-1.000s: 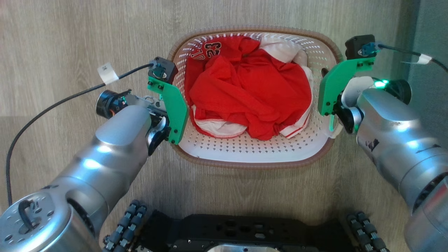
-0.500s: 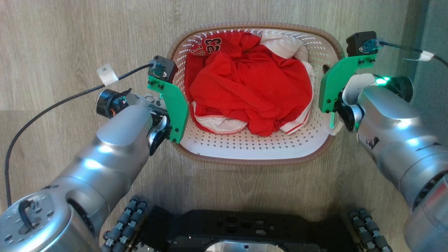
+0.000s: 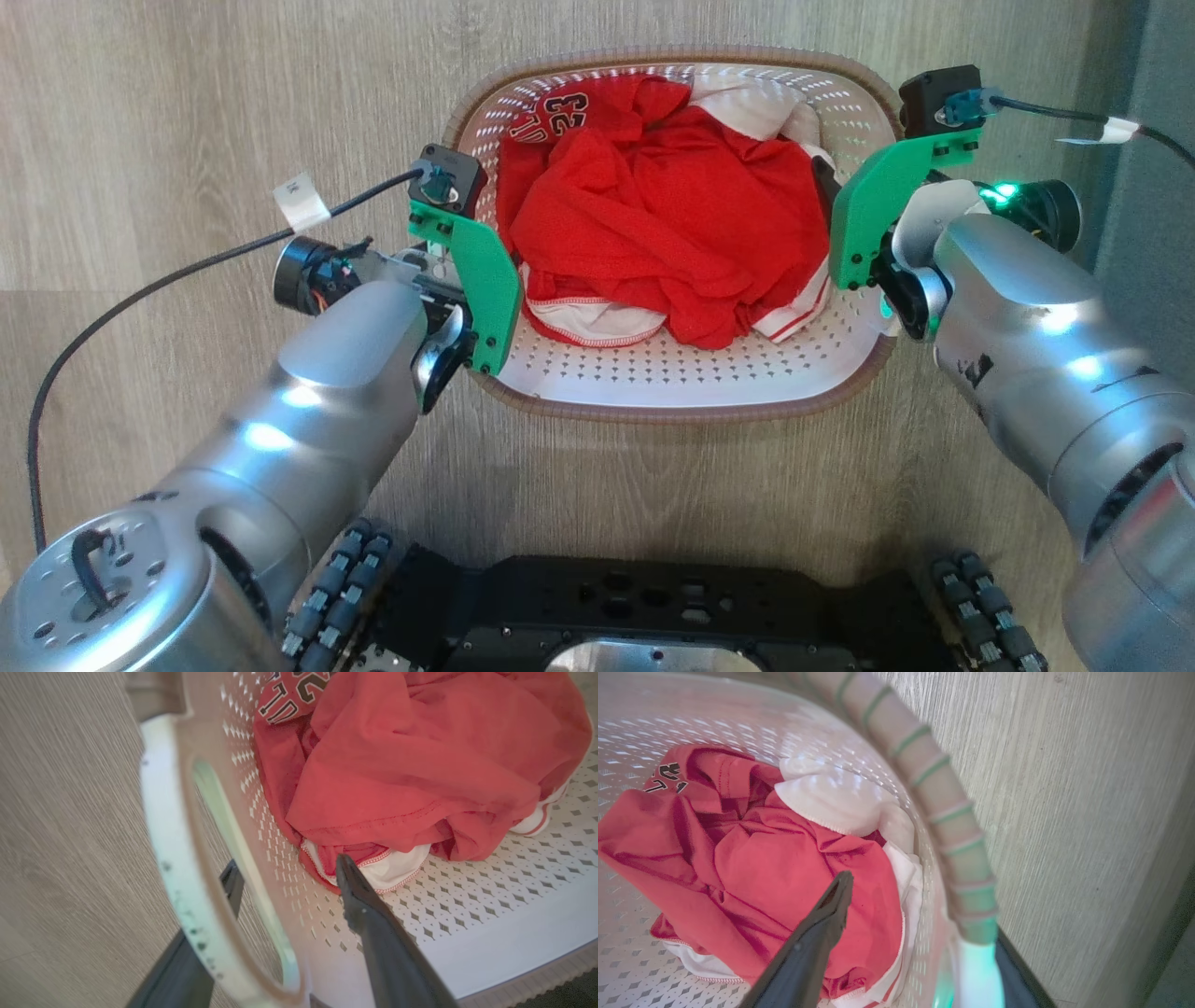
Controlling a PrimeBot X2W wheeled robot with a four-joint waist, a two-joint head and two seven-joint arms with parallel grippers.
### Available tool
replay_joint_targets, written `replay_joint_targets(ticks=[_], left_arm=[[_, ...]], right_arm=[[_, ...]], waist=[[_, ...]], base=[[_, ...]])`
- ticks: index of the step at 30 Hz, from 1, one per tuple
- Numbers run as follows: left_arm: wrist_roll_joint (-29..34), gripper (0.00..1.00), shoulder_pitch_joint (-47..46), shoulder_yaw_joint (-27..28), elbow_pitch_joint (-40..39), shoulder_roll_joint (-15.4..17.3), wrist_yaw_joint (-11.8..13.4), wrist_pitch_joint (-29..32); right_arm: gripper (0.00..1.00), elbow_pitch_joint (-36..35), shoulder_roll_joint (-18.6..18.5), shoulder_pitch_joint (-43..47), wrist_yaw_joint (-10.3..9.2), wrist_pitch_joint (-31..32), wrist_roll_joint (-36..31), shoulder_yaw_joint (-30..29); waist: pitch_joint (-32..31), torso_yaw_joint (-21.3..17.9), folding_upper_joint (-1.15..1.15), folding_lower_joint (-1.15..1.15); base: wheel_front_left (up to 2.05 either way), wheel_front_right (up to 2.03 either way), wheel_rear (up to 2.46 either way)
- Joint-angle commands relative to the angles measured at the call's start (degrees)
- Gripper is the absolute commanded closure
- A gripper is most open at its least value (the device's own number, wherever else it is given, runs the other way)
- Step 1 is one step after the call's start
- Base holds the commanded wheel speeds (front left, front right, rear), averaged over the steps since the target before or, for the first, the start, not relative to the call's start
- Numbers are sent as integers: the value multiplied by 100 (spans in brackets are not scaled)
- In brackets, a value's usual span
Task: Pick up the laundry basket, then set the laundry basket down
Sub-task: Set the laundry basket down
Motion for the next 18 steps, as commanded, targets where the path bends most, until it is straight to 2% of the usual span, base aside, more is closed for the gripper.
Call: replay_joint_targets(ticks=[1,8,18], left_arm=[[4,0,-56,87,0,26,23,-54],[130,0,-24,47,153,26,11,-73],[269,0,68,19,194,26,37,-1]], right_arm=[[0,-46,93,256,57,-4,-66,-13],[0,-44,-52,409,57,169,-18,-287],[0,-44,-42,656,57,413,-175,-560]], waist=[[-4,-4,0,0],[-159,-24,0,0],[-657,-113,0,0]], base=[[0,0,0],[0,0,0],[0,0,0]])
